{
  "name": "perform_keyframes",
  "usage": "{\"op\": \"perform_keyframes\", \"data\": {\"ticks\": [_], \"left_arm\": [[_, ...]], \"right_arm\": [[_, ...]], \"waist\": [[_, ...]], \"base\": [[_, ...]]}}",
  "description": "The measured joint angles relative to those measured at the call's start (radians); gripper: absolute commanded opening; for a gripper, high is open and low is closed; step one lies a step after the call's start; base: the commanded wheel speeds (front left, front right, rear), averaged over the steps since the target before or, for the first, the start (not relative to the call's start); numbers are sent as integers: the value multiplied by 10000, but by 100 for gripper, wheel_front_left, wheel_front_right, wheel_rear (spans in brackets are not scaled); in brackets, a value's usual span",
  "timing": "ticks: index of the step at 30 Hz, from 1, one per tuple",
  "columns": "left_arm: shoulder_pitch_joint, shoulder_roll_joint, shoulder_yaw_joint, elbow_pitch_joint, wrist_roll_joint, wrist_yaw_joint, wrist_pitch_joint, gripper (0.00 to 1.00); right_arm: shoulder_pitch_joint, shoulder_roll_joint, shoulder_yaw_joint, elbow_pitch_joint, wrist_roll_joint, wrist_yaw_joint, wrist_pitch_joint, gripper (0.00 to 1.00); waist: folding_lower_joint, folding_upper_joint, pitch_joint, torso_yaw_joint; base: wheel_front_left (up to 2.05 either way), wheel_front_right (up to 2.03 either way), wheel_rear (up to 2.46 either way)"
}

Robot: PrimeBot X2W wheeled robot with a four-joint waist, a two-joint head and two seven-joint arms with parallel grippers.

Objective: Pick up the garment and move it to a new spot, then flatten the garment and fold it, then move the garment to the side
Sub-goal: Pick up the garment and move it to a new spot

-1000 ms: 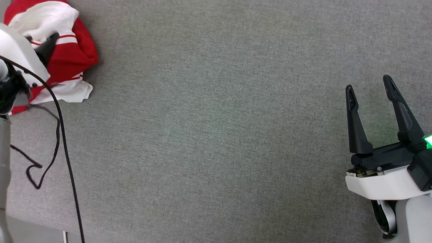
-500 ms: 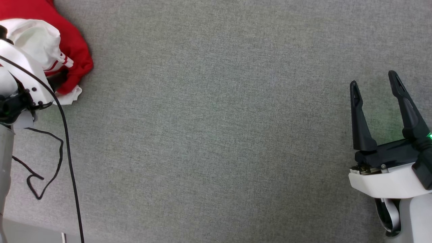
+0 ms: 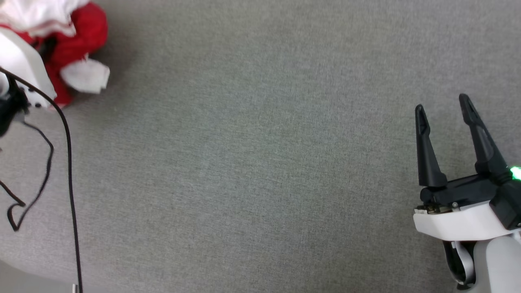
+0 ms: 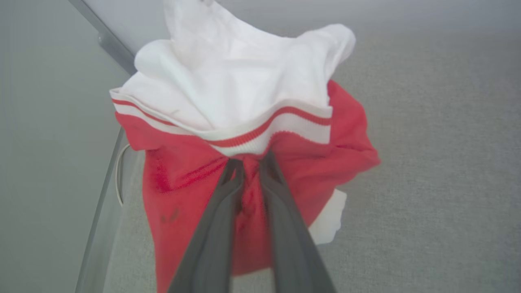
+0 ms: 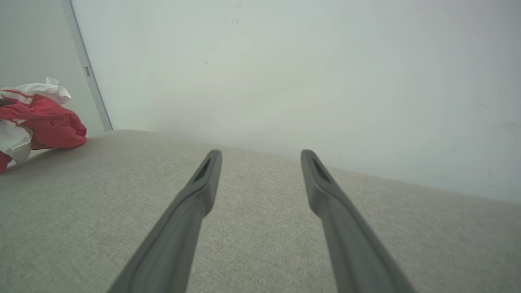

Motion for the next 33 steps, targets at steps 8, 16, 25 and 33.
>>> {"op": "perform_keyframes", "data": {"ticks": [8,16,25,33], "left_arm": [[-896,288,-1262,-1384,428,0,-1630,0],[-1631,-176,-2054,-2499,1093,0,-2111,0],[-1815,-928,-2658,-3716,1329,2,-2341,0],[-1331,-1655,-3825,-4420,1590,2,-2305,0]], "right_arm": [[190,226,-75,167,163,0,0,100],[325,343,-207,184,355,0,0,100],[317,360,-353,194,907,0,0,100],[320,364,-495,196,1348,0,-2,100]], "waist": [[0,0,-841,-20],[0,0,-1270,-641],[0,0,-1452,-1759],[-1,0,-1426,-2825]], "base": [[0,0,0],[0,0,0],[0,0,0],[0,0,0]]}}
